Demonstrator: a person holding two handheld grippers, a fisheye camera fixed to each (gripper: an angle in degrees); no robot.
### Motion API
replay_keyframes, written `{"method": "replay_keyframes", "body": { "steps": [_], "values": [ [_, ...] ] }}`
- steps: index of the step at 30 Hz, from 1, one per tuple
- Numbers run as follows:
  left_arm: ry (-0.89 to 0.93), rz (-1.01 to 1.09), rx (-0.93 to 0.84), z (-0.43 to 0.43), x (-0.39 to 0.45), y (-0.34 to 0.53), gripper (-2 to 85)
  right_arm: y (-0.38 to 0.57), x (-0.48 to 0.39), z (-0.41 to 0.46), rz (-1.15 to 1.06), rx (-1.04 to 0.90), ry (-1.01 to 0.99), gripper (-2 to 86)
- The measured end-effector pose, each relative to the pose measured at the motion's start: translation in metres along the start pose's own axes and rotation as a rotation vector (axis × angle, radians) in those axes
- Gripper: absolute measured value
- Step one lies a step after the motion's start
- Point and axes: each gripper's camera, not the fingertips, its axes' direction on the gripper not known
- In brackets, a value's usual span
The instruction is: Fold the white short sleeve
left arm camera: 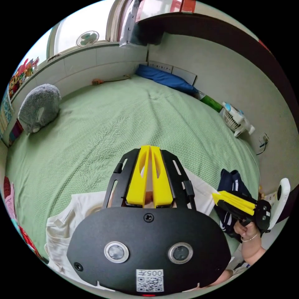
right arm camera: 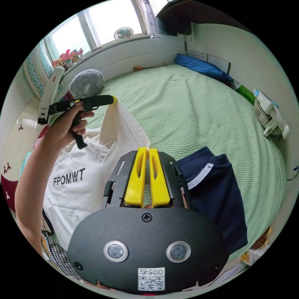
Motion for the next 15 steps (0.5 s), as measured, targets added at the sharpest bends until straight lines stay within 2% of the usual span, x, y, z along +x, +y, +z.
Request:
{"method": "replay_keyframes", "body": {
  "steps": [3, 7, 13, 15],
  "values": [
    [0.1, 0.041, 0.05, -0.015, 0.004, -0.001, 0.1, 0.014, 0.004, -0.012, 0.038, 0.032, -0.015, -1.6],
    [0.033, 0.152, 0.021, -0.024, 0.018, 0.001, 0.0, 0.027, 0.001, -0.024, 0.06, 0.062, -0.003, -1.6],
    [0.135, 0.097, 0.055, -0.051, -0.001, 0.02, 0.1, 0.045, -0.02, -0.046, 0.054, 0.112, 0.038, -1.6],
    [0.102, 0.125, 0.091, -0.077, -0.011, 0.024, 0.1, 0.052, -0.034, -0.061, 0.029, 0.178, 0.018, -1.6]
  ]
}}
